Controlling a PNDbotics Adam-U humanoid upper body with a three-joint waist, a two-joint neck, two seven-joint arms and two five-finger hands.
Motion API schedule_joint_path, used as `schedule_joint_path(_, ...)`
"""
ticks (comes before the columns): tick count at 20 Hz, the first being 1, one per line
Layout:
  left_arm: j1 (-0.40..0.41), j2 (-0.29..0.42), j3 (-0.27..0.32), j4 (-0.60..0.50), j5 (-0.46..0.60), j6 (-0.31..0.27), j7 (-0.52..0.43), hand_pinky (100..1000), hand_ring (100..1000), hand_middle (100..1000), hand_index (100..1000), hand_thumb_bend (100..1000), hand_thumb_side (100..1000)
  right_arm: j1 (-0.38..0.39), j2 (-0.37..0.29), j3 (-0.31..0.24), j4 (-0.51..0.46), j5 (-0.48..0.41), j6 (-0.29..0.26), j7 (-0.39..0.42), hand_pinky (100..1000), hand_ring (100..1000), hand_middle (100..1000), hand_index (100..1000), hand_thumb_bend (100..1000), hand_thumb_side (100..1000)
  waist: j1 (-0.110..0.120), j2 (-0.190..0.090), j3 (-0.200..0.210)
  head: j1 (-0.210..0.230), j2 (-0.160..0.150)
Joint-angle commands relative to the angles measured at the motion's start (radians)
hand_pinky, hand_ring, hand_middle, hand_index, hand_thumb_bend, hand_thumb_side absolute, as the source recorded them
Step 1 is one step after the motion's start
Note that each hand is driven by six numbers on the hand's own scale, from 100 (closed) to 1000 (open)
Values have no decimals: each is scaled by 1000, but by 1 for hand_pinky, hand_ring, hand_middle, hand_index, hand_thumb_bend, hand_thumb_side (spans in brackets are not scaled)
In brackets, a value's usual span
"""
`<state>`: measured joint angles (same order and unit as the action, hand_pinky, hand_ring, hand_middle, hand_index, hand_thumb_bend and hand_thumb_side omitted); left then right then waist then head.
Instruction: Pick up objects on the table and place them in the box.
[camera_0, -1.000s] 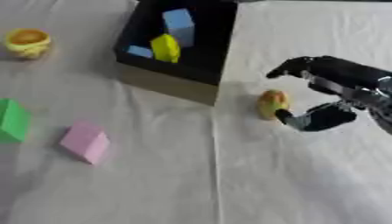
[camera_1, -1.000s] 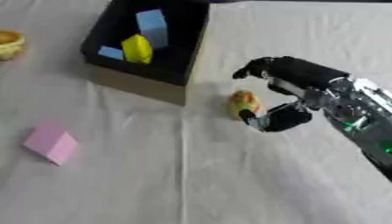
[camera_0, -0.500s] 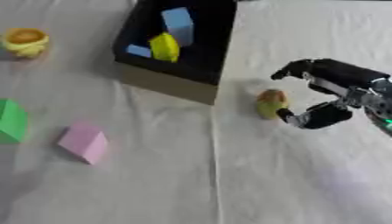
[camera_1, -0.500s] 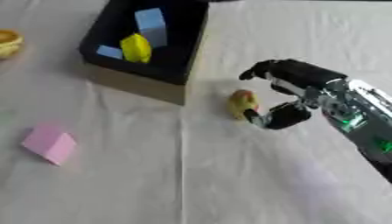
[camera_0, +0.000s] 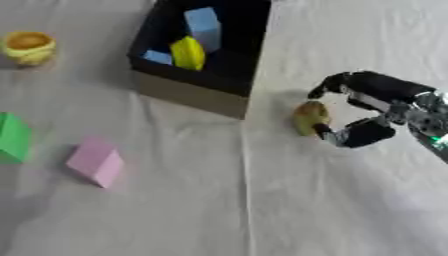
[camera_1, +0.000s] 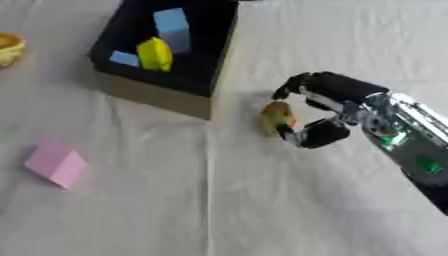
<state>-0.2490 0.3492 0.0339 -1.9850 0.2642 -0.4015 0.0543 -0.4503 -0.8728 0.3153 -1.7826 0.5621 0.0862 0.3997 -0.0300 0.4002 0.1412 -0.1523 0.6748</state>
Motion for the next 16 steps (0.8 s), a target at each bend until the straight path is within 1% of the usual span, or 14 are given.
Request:
schedule_joint_path(1,-10,7,-1,-15,5,0,-3,741,789,730,825,377,566,-18,-10,-5,21,0,-1,-19,845,895,719,797,196,352,13,-5,2,-1,-15)
schedule_joint_path(3,-10,6,-1,-15,4,0,-3,741,789,730,825,377,566,-21,-4,-2,42,11,-3,-23,840,889,708,787,214,333,13,-3,4,0,-15)
schedule_joint_path(4,-10,5,-1,-15,4,-1,-2,741,789,730,825,377,566,-22,-1,-1,53,18,-4,-25,837,885,698,779,217,306,13,-3,5,0,-14)
schedule_joint_path(6,-11,5,-1,-15,4,-1,-1,742,789,731,825,377,565,-25,3,3,73,32,-6,-24,835,884,702,783,244,291,12,-2,5,0,-14)
schedule_joint_path(9,-13,4,-1,-15,5,-1,-2,742,789,731,825,376,566,-29,9,10,94,51,-12,-15,832,880,693,775,249,277,12,-1,6,0,-13)
schedule_joint_path(13,-14,5,-1,-15,6,-2,-2,742,790,731,825,374,566,-34,14,18,106,69,-19,-11,819,857,662,750,250,188,12,-1,6,-1,-13)
schedule_joint_path(14,-14,4,-2,-15,6,-2,-3,743,790,731,825,373,567,-36,16,20,108,73,-20,-13,808,838,631,725,207,141,12,-1,6,-1,-13)
schedule_joint_path(16,-13,4,-2,-15,6,-1,-3,743,790,731,825,372,567,-38,20,20,106,70,-19,-29,793,811,596,688,100,100,12,-1,6,-1,-13)
